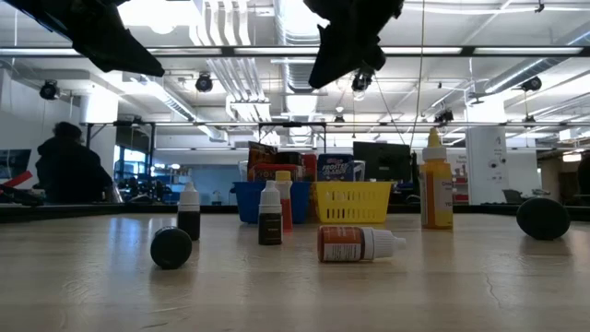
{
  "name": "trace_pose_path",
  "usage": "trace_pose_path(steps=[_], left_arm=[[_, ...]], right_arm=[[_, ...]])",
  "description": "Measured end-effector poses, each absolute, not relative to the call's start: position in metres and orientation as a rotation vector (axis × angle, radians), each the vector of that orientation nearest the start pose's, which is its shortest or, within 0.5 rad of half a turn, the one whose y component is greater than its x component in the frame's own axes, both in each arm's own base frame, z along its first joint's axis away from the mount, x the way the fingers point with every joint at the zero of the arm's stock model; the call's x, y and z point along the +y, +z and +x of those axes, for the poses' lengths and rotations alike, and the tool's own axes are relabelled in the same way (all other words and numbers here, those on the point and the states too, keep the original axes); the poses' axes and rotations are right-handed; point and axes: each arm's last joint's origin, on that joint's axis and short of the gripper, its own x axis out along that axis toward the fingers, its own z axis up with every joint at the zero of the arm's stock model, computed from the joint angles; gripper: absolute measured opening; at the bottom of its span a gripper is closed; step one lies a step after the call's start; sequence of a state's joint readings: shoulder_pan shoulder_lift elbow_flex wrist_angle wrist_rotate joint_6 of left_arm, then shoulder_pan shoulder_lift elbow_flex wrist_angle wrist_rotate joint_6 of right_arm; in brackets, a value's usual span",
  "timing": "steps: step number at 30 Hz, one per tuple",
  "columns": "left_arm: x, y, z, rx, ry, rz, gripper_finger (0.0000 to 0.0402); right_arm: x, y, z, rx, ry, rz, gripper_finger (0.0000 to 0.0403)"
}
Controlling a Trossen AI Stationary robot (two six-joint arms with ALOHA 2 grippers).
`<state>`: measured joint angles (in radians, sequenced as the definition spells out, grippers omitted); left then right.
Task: Pick & Place Kitchen Items
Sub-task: Put the small orange food coloring bottle into the yellow bin
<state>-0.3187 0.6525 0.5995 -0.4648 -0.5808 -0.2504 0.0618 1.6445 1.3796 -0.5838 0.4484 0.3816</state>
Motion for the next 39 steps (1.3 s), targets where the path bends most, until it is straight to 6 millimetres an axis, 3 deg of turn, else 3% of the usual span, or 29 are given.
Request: trace_pose_path(steps=[14,21,30,39], left_arm=[[-0.028,0.265,0.136,0.431,0.312,-0.018,0.0129],[-0.028,0.265,0.136,0.432,0.312,-0.018,0.0129],[-0.028,0.265,0.136,0.432,0.312,-0.018,0.0129],[-0.028,0.265,0.136,0.431,0.312,-0.018,0.0129]], right_arm=[[0.014,0.301,0.351,0.696,-0.476,0.112,0.0086],[0.016,0.306,0.357,0.641,-0.427,0.039,0.0065],[0.011,0.324,0.34,0.648,-0.342,0.017,0.0039],[0.011,0.325,0.324,0.744,-0.352,0.064,0.0054]])
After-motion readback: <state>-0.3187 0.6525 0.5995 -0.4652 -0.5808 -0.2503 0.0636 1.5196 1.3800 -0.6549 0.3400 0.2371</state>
